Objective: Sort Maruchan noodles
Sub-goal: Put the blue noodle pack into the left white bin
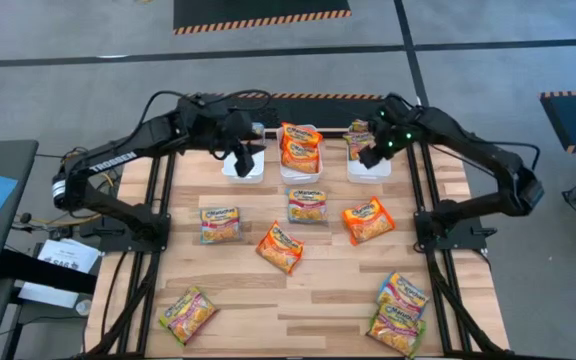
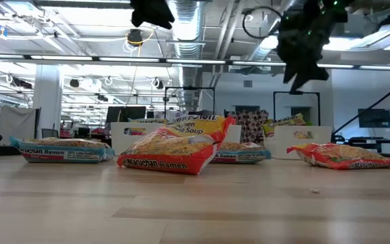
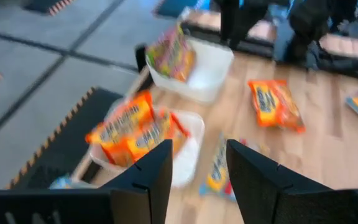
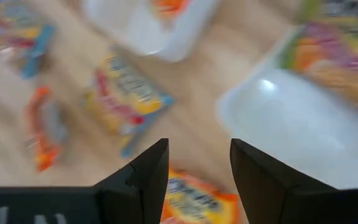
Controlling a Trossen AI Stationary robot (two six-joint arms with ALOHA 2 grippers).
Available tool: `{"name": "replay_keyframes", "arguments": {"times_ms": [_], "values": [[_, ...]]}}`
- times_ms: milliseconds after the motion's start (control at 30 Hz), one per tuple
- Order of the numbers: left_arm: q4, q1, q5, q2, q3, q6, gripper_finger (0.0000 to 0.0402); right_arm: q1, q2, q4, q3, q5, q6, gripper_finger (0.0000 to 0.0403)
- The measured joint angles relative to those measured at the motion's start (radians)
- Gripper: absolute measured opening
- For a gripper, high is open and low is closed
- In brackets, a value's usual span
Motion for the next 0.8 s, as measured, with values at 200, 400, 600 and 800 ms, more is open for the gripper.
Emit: {"name": "replay_keyframes", "arguments": {"times_ms": [200, 400, 600, 800], "values": [[-0.124, 0.000, 0.098, -0.037, 0.000, -0.055, 0.0137, 0.133, -0.026, -0.003, 0.000, -0.053, 0.099, 0.0202], [-0.256, -0.010, 0.246, -0.043, 0.000, -0.068, 0.0137, 0.295, -0.027, -0.120, 0.000, -0.057, 0.203, 0.0221], [-0.281, -0.051, 0.255, -0.037, -0.011, -0.059, 0.0137, 0.475, -0.027, -0.242, 0.000, -0.072, 0.354, 0.0226], [-0.286, -0.085, 0.257, -0.038, -0.011, -0.038, 0.0137, 0.691, -0.027, -0.298, 0.000, -0.103, 0.510, 0.0226]]}}
